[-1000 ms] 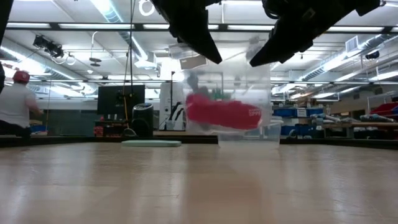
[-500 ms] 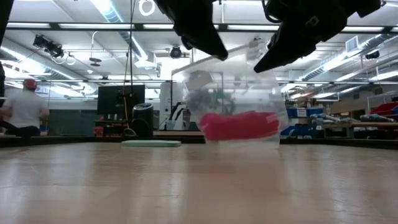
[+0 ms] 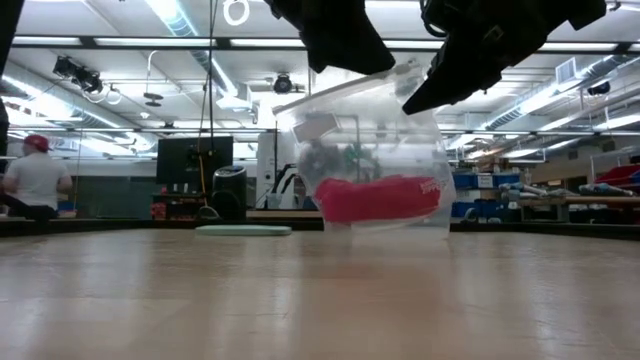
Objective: Roll bandage
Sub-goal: Open the transparent zip bag
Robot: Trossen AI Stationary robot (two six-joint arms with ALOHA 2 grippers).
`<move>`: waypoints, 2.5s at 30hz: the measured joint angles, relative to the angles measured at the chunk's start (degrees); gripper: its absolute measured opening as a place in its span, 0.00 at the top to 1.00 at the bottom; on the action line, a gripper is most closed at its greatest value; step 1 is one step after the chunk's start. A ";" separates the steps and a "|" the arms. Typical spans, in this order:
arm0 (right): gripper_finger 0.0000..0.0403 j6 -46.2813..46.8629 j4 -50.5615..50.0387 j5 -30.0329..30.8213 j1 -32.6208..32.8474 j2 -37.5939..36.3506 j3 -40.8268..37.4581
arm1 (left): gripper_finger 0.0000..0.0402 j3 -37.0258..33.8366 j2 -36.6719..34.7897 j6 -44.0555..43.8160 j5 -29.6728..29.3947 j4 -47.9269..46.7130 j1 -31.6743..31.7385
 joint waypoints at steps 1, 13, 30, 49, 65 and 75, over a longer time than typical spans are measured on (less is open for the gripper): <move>1.00 -0.02 0.04 0.02 -0.02 0.00 0.00 | 0.64 0.00 0.10 0.00 -0.01 -0.13 0.11; 1.00 -1.02 1.47 -0.37 -0.04 0.00 0.00 | 0.94 0.04 0.20 2.18 -1.93 -2.38 0.27; 0.82 2.56 -1.22 -1.53 -1.11 0.02 0.02 | 1.00 0.04 0.20 2.33 -3.23 -5.46 0.29; 0.98 -1.80 4.50 -2.91 -3.08 -0.28 0.04 | 1.00 0.04 0.20 2.00 -0.70 -5.44 0.29; 1.00 -1.55 4.42 -2.60 -3.21 -0.28 0.04 | 0.64 0.04 0.20 0.63 0.01 -1.67 0.62; 1.00 -1.80 6.34 -2.47 -3.21 -0.28 0.04 | 0.68 0.04 0.20 0.74 -0.84 -0.03 0.62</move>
